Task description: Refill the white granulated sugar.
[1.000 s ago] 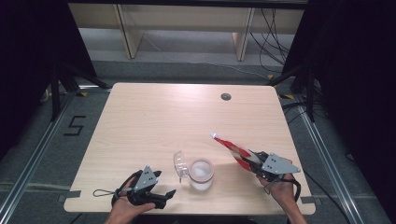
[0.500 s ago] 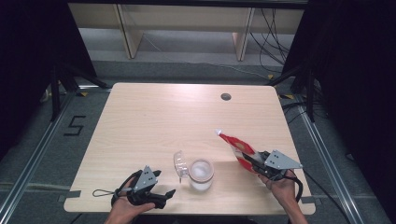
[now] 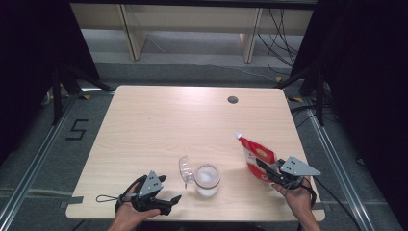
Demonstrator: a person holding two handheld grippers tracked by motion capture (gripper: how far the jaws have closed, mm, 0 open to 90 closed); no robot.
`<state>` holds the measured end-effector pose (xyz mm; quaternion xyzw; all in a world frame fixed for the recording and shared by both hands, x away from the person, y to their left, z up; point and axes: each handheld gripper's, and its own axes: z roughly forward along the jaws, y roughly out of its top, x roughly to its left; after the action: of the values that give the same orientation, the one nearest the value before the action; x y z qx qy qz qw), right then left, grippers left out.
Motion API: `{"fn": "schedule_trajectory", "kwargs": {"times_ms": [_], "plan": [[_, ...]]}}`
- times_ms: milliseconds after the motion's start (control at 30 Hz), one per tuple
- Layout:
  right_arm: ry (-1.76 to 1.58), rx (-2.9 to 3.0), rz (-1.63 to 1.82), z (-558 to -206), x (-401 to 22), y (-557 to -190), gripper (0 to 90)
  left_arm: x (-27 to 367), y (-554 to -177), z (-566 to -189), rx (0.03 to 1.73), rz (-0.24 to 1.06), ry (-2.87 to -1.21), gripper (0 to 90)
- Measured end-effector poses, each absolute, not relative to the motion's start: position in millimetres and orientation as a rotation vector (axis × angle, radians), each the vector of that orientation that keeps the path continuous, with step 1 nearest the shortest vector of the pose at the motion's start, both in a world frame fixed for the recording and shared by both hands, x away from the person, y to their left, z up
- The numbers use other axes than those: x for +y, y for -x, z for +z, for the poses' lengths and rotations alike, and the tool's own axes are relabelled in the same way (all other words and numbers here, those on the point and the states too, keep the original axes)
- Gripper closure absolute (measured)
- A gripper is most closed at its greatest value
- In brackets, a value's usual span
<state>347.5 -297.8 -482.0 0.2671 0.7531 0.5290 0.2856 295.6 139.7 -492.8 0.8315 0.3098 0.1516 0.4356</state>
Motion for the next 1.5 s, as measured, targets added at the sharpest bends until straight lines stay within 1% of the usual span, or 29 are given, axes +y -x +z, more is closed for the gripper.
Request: {"fn": "schedule_trajectory", "kwargs": {"times_ms": [133,167,367,467,633,700,833,867,900,933,967,1167,1200,1233,1267,1300,1333,1367,1467,1500], "plan": [[-0.752,2.019,1.428,-482,-300,-345,77.9,140,-296,-493,0.769,0.377,-2.07,16.5],[-0.734,2.027,1.413,-482,-301,-345,77.7,137,-295,-494,0.787,0.358,-2.032,16.5],[-0.762,2.014,1.426,-482,-302,-342,77.0,140,-296,-493,0.769,0.378,-2.071,16.5],[-0.826,2.013,1.43,-483,-305,-338,76.9,140,-296,-493,0.77,0.377,-2.071,16.5],[-0.815,1.989,1.437,-483,-306,-340,76.3,139,-295,-493,0.775,0.365,-2.06,16.5],[-0.852,1.993,1.451,-483,-305,-338,74.6,139,-295,-493,0.777,0.366,-2.058,16.5],[-0.9,1.982,1.462,-482,-306,-336,69.1,140,-296,-493,0.775,0.374,-2.067,16.5],[-0.9,1.982,1.462,-482,-306,-336,69.1,140,-296,-493,0.775,0.374,-2.067,16.5],[-0.897,1.989,1.454,-481,-307,-336,67.4,140,-296,-493,0.775,0.375,-2.068,16.5],[-0.923,1.977,1.465,-480,-307,-333,63.6,138,-295,-494,0.787,0.359,-2.039,16.5],[-0.92,1.979,1.459,-478,-308,-332,61.9,139,-295,-494,0.783,0.364,-2.05,16.4],[-0.948,1.923,1.477,-475,-311,-321,57.5,139,-296,-494,0.777,0.381,-2.063,16.5],[-0.956,1.926,1.458,-474,-312,-318,53.4,139,-296,-494,0.778,0.38,-2.063,16.5],[-0.956,1.926,1.458,-474,-312,-318,53.4,139,-296,-494,0.778,0.38,-2.063,16.5],[-0.985,1.923,1.455,-472,-314,-313,49.4,139,-295,-493,0.777,0.367,-2.059,16.5],[-0.985,1.923,1.455,-472,-314,-313,49.4,139,-295,-493,0.777,0.367,-2.059,16.5],[-1.0,1.899,1.467,-472,-314,-310,44.0,139,-296,-493,0.784,0.37,-2.052,16.5],[-1.0,1.899,1.467,-472,-314,-310,44.0,139,-296,-493,0.784,0.37,-2.052,16.5],[-1.073,1.899,1.415,-470,-319,-299,39.2,138,-295,-494,0.79,0.364,-2.034,16.5],[-1.08,1.892,1.434,-470,-319,-297,39.2,139,-295,-493,0.786,0.374,-2.055,16.5]]}}
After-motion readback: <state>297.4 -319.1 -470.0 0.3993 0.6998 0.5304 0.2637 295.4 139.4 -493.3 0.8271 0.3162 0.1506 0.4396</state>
